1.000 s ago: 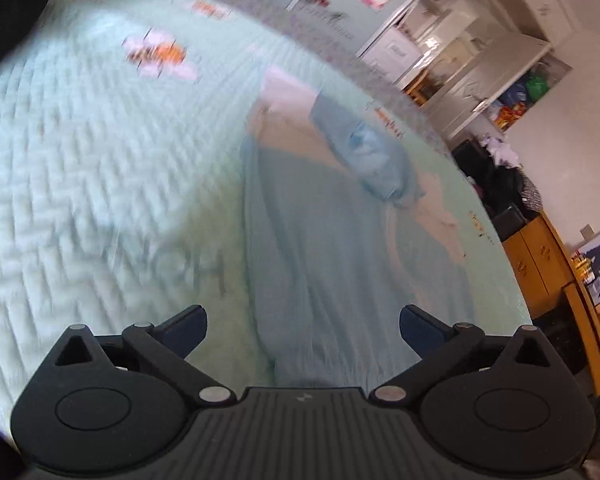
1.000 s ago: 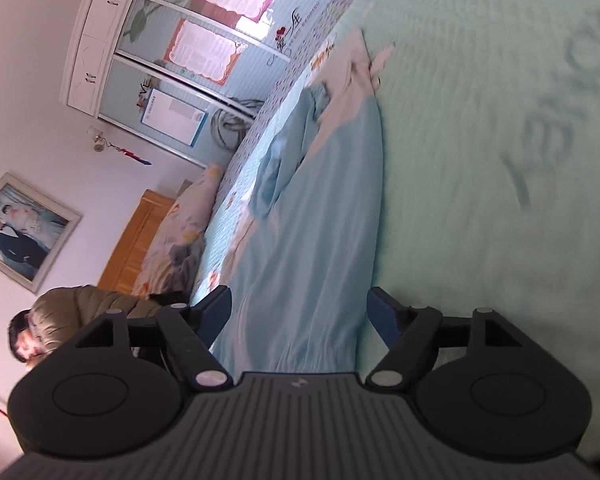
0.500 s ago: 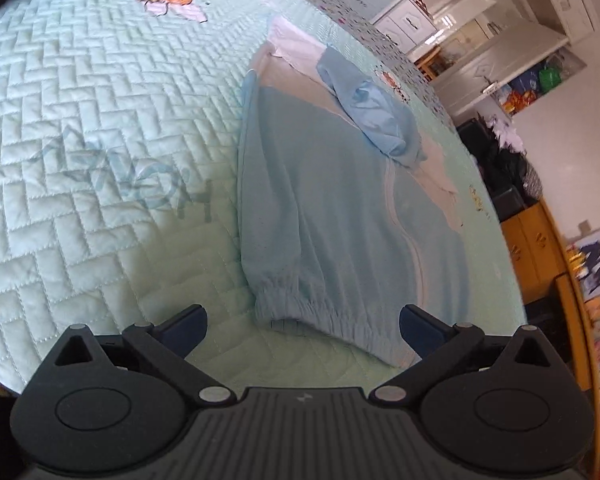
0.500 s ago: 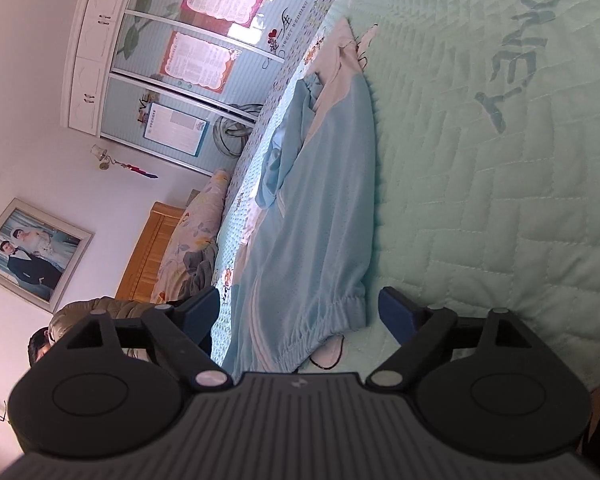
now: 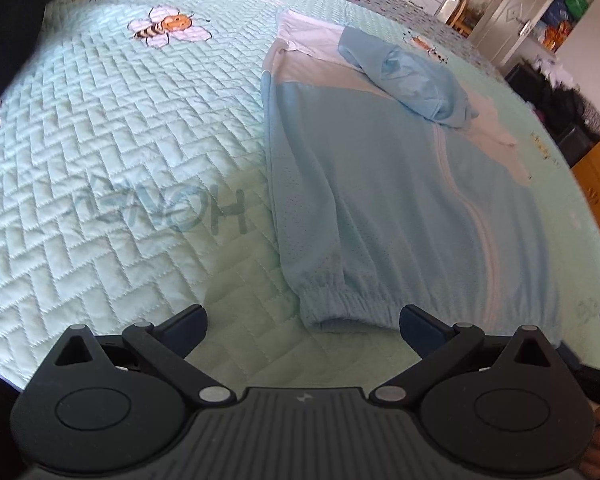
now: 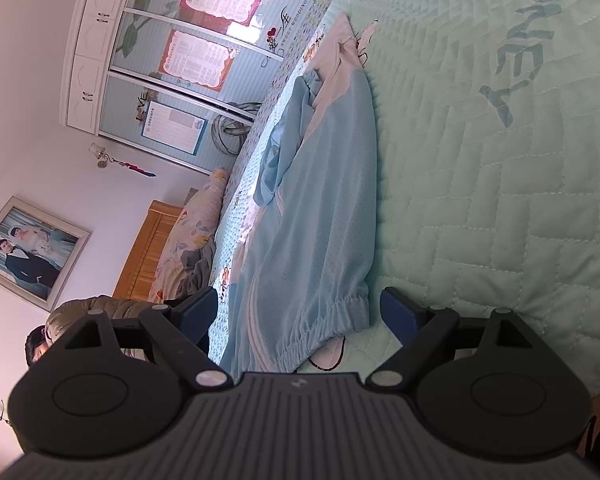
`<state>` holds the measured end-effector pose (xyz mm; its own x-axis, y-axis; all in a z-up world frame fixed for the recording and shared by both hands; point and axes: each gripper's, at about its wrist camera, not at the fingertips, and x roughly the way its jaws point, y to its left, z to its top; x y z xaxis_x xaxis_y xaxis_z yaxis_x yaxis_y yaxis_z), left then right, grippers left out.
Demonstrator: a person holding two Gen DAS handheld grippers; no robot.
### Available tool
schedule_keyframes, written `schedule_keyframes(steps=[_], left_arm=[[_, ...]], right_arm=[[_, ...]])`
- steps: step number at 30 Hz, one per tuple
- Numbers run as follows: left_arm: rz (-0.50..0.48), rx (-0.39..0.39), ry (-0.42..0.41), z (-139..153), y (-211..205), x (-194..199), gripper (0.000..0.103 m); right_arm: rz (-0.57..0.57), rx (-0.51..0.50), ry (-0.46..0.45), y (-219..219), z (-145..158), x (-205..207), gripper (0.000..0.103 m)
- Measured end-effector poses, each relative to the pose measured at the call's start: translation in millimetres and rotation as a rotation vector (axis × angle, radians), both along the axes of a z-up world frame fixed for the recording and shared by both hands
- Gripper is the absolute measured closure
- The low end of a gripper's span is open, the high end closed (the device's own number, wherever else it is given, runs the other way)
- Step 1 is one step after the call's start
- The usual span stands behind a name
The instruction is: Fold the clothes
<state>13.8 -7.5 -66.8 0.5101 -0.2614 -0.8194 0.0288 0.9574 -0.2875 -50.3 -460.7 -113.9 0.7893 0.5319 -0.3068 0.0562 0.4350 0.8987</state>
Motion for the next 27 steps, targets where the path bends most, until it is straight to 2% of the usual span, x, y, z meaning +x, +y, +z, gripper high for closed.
schedule_keyframes(steps=[3,12,27], left_arm=[[-0.017,0.058,-0.021,4.9,-5.2,-2.8,0.001],[-0.014,0.142,-0.074,21.2,-10.3,-3.9,0.001],[-0.019,0.133,-0.107,28.2,-12.6,-5.9,0.001]], right_arm=[[0.000,0.000,0.002,-0.8,1.9,-0.9,0.014],[-0.001,0.008,0.008,4.7,3.4,-1.2,0.014],[0.002,0.010,0.004,9.4,2.0,-1.3,0.014]])
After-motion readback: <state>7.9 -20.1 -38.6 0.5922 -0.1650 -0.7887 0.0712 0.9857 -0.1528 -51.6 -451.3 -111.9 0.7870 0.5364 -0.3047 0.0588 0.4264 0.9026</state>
